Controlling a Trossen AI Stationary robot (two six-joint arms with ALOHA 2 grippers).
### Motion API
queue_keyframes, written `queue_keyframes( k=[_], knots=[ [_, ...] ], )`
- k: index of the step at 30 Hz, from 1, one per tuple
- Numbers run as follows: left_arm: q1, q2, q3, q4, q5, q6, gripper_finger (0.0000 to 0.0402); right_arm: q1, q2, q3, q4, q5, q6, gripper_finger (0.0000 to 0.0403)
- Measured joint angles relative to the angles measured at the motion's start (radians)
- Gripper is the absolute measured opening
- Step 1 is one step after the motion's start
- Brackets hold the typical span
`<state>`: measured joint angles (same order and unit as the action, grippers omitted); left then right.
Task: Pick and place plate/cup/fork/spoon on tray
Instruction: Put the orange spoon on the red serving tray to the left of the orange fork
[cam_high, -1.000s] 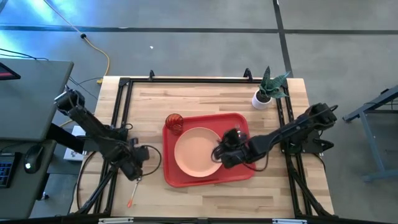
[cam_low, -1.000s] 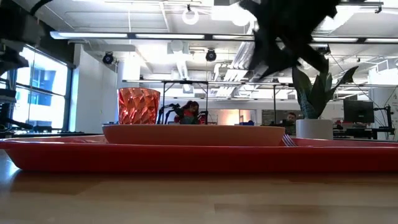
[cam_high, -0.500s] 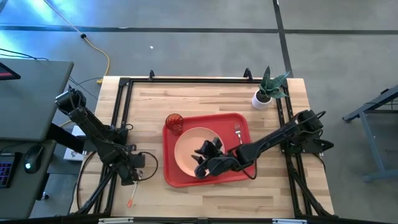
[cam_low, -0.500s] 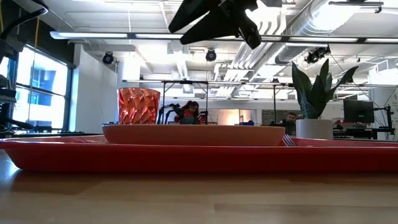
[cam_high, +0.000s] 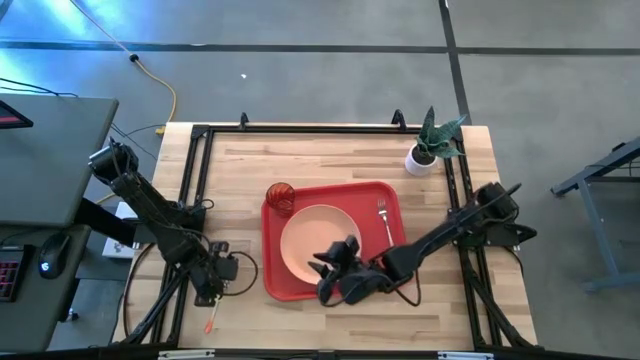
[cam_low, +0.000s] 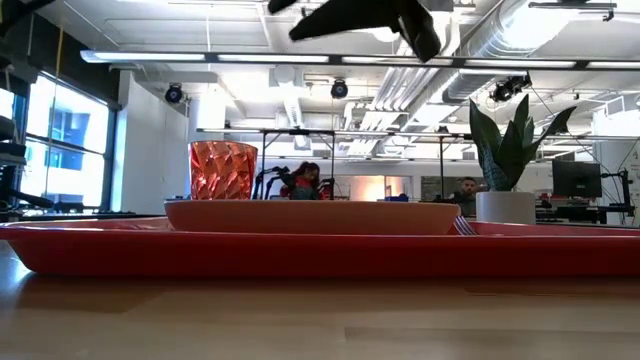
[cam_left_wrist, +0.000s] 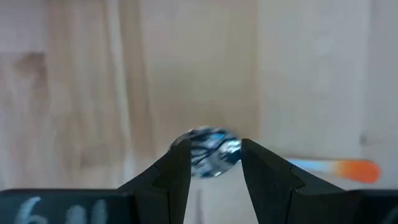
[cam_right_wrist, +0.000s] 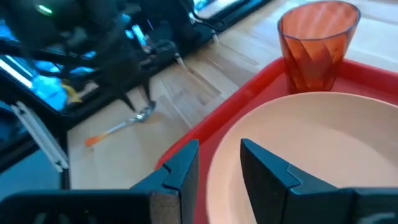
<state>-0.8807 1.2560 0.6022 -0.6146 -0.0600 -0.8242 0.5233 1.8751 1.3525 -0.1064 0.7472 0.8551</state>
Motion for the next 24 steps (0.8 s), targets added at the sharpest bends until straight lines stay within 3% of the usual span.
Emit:
queue_keyframes(
  k=[6, 17, 24],
  knots=[
    [0.035, 0.0, 0.0, -0.058, 0.003, 0.044, 0.0129, 0.05, 0.0, 0.0, 0.019, 0.07, 0.029, 0.011],
    [0.08, 0.0, -0.007, -0.019, 0.005, 0.102, 0.0129, 0.061, 0.0, 0.0, 0.022, 0.073, 0.033, 0.011],
    [0.117, 0.0, -0.093, 0.04, 0.094, 0.07, 0.0129, 0.061, 0.0, -0.001, 0.022, 0.068, 0.027, 0.011]
  ],
)
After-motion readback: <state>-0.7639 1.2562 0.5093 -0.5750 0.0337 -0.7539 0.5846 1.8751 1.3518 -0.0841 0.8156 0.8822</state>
